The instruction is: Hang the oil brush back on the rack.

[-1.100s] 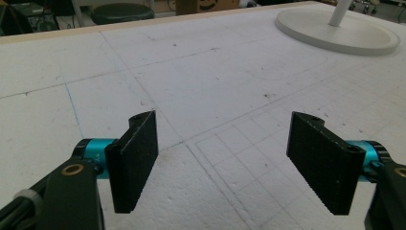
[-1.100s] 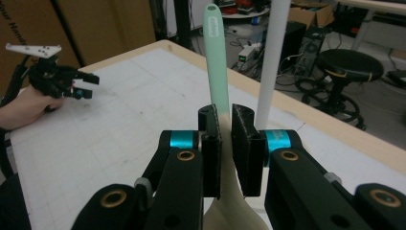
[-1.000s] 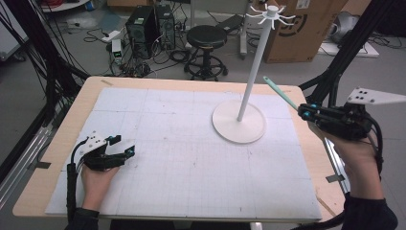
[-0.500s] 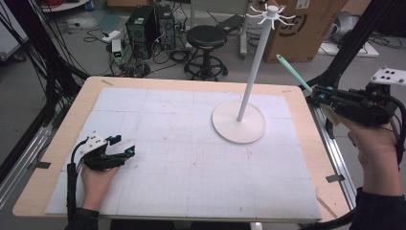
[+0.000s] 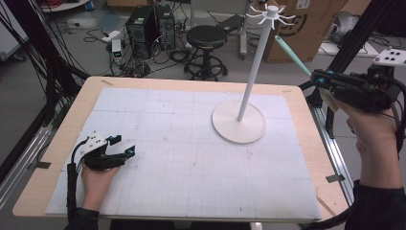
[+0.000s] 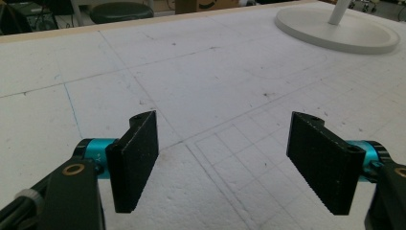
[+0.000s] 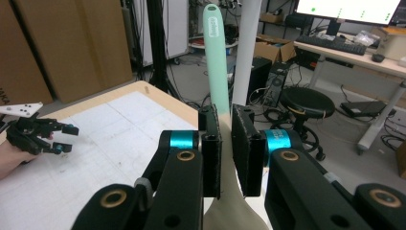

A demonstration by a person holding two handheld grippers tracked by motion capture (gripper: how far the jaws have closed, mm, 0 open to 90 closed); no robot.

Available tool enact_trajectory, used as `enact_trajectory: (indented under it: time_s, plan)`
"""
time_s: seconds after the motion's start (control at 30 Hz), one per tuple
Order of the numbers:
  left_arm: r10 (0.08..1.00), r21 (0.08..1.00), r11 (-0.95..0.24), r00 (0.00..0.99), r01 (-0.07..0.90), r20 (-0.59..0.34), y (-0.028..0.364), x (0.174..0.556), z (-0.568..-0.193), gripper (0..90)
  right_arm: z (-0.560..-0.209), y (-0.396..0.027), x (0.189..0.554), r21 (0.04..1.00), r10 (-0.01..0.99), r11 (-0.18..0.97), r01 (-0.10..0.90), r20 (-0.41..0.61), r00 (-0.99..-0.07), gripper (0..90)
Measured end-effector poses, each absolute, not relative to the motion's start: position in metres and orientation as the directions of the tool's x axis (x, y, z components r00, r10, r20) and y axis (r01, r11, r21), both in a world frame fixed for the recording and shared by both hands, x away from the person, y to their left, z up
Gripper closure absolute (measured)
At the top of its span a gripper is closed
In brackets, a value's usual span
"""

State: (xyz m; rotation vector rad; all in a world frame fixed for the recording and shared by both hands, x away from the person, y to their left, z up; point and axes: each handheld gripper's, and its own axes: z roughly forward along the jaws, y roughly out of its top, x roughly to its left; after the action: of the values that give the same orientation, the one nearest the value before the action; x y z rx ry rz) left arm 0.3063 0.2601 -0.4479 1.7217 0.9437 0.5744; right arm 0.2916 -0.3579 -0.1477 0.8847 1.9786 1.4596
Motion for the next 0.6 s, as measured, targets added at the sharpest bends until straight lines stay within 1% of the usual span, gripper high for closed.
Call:
enact_trajectory:
  time_s: [0.3, 0.6]
  plan:
    - [0.815, 0.937, -0.152, 0.577, 0.315, -0.061, 0.260, 0.306, -0.448, 27.2, -0.135, -0.351, 0.293, 0.963, 0.754, 0.209, 0.172, -0.047, -0.655, 83.1]
    - [0.813, 0.937, -0.154, 0.579, 0.314, -0.061, 0.259, 0.306, -0.448, 27.2, -0.130, -0.346, 0.297, 0.957, 0.760, 0.224, 0.182, -0.055, -0.647, 83.1]
